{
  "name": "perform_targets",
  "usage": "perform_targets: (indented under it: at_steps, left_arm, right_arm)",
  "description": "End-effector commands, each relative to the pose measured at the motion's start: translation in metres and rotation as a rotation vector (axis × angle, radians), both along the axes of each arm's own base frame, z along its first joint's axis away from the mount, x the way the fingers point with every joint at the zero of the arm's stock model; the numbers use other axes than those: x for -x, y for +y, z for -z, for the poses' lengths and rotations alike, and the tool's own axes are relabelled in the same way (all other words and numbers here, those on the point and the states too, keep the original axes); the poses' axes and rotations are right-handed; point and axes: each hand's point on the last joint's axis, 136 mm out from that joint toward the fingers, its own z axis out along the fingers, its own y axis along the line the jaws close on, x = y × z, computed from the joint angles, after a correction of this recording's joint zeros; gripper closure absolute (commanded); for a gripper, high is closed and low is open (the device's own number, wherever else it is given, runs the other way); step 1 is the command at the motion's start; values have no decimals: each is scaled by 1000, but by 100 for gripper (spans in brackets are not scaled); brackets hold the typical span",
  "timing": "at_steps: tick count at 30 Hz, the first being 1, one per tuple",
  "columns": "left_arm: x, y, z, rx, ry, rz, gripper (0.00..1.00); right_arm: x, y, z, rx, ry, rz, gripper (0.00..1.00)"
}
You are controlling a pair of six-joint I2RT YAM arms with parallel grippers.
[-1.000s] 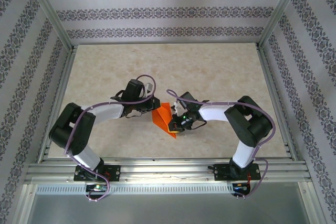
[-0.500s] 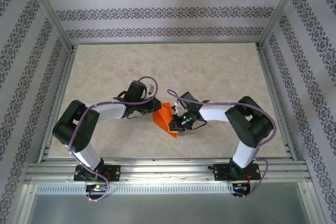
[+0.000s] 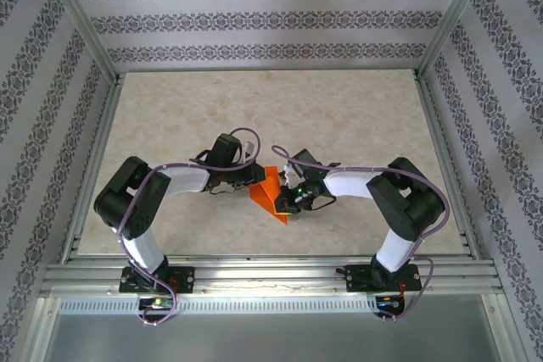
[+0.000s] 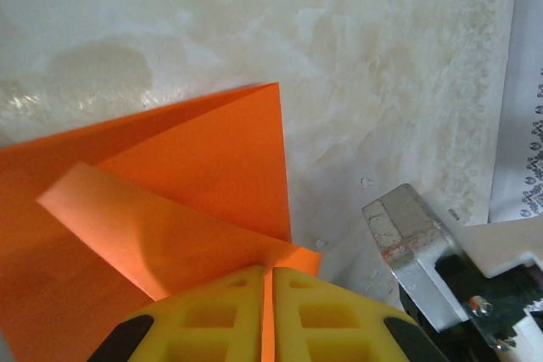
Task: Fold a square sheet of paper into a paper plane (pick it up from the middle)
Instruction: Fourth fold the wing at the center of the table.
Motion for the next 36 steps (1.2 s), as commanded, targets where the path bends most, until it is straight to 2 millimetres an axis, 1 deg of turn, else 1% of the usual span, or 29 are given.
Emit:
perform_targets:
  at_steps: [1,6,9,11,15,17,18,24,26,28,31,36]
  left_arm:
    - [-2,-11,-1,29,-15,24,87]
    - [5,-1,30,-34,58,-8,88]
    - [10,5,44,-57,91,-34,89]
    - [12,6,46,-55,92,-35,89]
    - [14,10,50,-72,101,-41,90]
    - [14,9,49,-70,95,-39,90]
    - [14,9,48,-69,92,-37,90]
    - [15,9,47,-73,92,-29,90]
    - [15,10,48,-74,92,-29,90]
    - [15,10,48,-74,91,-30,90]
    - [15,12,49,-84,94,-37,91]
    - [15,14,52,-95,96,-41,92]
  right_arm:
    - [7,-17,16,96,47,37,100]
    - [3,-12,10,77,39,38,100]
    - [-2,-6,0,38,27,45,100]
    - [-8,-1,-10,13,9,59,100]
    - [-25,14,-41,-71,-55,92,100]
    - [-34,20,-48,-90,-70,104,99]
    - [-37,22,-49,-89,-72,105,99]
    - [-60,36,-34,-88,-54,151,99]
    - [-62,41,-28,-87,-36,144,98]
    - [-59,39,-16,-58,-16,145,98]
    - [-45,27,5,-5,31,140,98]
    - [-18,9,21,20,74,122,96]
